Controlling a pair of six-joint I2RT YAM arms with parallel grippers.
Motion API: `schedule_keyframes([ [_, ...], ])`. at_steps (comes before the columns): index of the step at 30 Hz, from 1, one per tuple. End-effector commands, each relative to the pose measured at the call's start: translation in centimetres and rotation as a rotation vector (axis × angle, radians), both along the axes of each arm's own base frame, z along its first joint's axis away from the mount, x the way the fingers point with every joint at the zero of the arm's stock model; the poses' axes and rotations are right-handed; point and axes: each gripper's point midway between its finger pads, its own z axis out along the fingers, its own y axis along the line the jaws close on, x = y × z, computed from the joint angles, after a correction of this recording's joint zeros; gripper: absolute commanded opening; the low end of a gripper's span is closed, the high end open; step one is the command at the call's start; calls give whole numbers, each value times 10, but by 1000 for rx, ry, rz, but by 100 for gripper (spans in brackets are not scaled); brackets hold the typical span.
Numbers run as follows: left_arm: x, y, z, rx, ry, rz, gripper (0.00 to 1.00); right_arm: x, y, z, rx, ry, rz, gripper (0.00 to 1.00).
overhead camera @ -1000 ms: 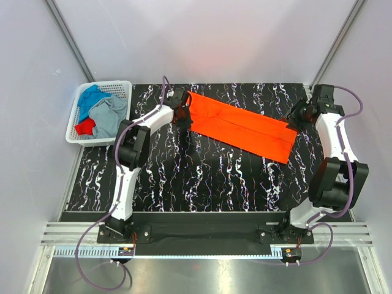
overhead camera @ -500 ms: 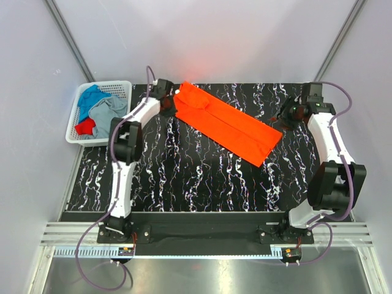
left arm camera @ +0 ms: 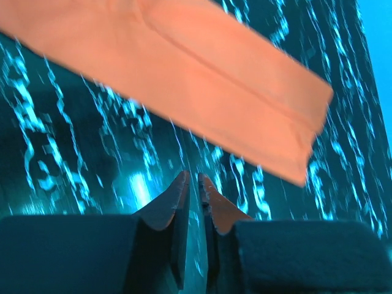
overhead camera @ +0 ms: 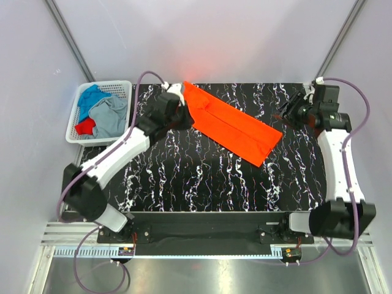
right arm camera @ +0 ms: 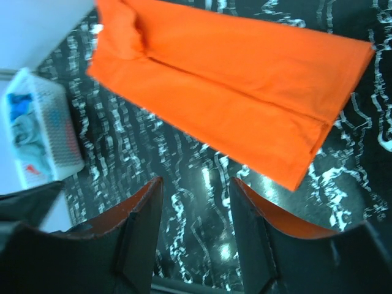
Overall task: Fold and stack the t-shirts
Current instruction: Fold the tshirt
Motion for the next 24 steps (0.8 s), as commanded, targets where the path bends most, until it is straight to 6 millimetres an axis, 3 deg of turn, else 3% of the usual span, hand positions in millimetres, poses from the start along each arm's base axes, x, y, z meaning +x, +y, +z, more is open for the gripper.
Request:
schedule_keyframes([
  [1, -39, 8, 5, -21, -3, 17, 17, -27, 18, 25, 82, -39, 49, 55],
  [3, -60, 5, 9, -31, -3, -8, 19, -44, 22, 40, 84, -73, 65, 55],
  [4, -68, 7, 21, -47, -27, -15, 21, -50, 22, 46, 80, -88, 64, 55],
  [7, -81, 7, 34, -80, -51, -22, 22, -76, 24, 70, 57, -175, 68, 57],
  [10, -83, -4, 45, -135, -64, -35, 22, -88, 22, 69, 32, -206, 59, 56],
  [15, -82, -39, 48, -177, -58, -84, 21, -103, 20, 36, 20, -119, 51, 56],
  [18, -76, -69, 19, -157, 13, -124, 21, -116, 19, 21, 8, -86, 48, 56],
  [20, -71, -90, 21, -191, 12, -149, 21, -126, 20, 11, 11, -73, 43, 56],
  [21, -65, -102, 4, -180, 40, -160, 21, -128, 20, 8, 10, -72, 46, 56],
  [23, -54, -127, 11, -230, 23, -174, 20, -135, 21, 6, 10, -71, 53, 56],
  [24, -53, -146, -15, -222, 78, -218, 19, -137, 22, 7, 10, -76, 59, 56],
])
